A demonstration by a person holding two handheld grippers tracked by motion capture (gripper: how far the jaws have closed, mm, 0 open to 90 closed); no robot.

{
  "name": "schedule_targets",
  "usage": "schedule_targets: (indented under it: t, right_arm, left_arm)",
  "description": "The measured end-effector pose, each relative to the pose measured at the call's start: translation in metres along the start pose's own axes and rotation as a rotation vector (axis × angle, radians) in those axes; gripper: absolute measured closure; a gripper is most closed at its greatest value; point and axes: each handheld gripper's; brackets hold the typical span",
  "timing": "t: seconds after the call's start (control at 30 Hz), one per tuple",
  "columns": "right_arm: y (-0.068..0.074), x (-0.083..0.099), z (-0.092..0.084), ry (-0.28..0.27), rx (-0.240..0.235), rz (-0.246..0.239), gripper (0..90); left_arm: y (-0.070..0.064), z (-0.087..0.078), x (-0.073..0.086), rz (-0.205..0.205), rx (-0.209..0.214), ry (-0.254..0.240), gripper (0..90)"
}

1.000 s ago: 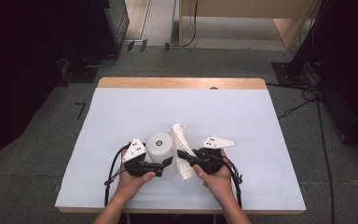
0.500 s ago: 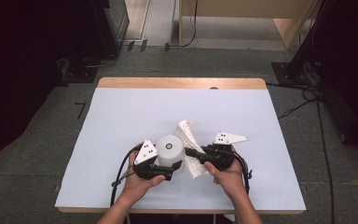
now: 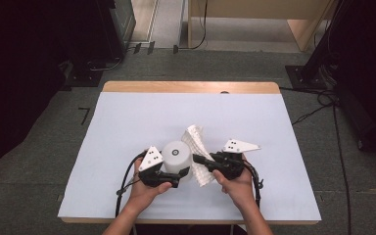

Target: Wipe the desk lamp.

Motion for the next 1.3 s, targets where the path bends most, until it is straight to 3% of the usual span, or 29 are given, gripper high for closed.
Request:
schedule_targets:
  t: [0.17,0.3,0.5,0.53,0.6,0.9,1.1,1.17,1.3]
  right_arm:
    - [-0.002,0.012,0.018,0.078,0.021,0.006,79.5]
    - [0.003,0.010,0.019,0.076,0.048,-0.026,79.6]
    - [0.012,-0.001,0.011,-0.003,0.069,-0.046,79.6]
    - [0.013,-0.002,0.009,-0.011,0.073,-0.052,79.5]
    - [0.013,-0.002,0.008,-0.013,0.087,-0.058,79.5]
    - [0.002,0.021,0.029,0.071,0.097,-0.008,79.6]
    - [0.011,0.011,0.024,0.034,0.088,-0.032,79.7]
    - [0.014,0.006,0.020,0.013,0.108,-0.048,79.7]
    - [0.019,0.000,0.013,-0.024,0.099,-0.058,79.7]
  left_arm:
    - [0.009,-0.006,0.008,-0.046,0.002,-0.030,8.9]
    - [0.013,-0.005,0.014,-0.078,0.044,-0.023,8.9]
    - [0.004,-0.003,0.014,0.059,0.044,0.004,8.8]
    - [0.003,-0.002,0.015,0.067,0.042,0.005,8.8]
    - [0.004,-0.002,0.014,0.055,0.044,-0.010,8.8]
    - [0.025,-0.007,0.009,-0.008,0.037,-0.045,8.8]
    - [0.017,0.002,0.016,0.059,0.025,0.008,8.8]
    - [0.013,0.004,0.016,0.070,0.037,0.014,8.8]
    - [0.013,-0.001,0.012,0.070,0.051,-0.007,8.8]
Point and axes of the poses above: each handheld gripper's, and its own axes: z roughly forward along the jaws, x roughly out of its underside, y roughly to its left, and after that the axes turned 6 degrees about -x, right-handed
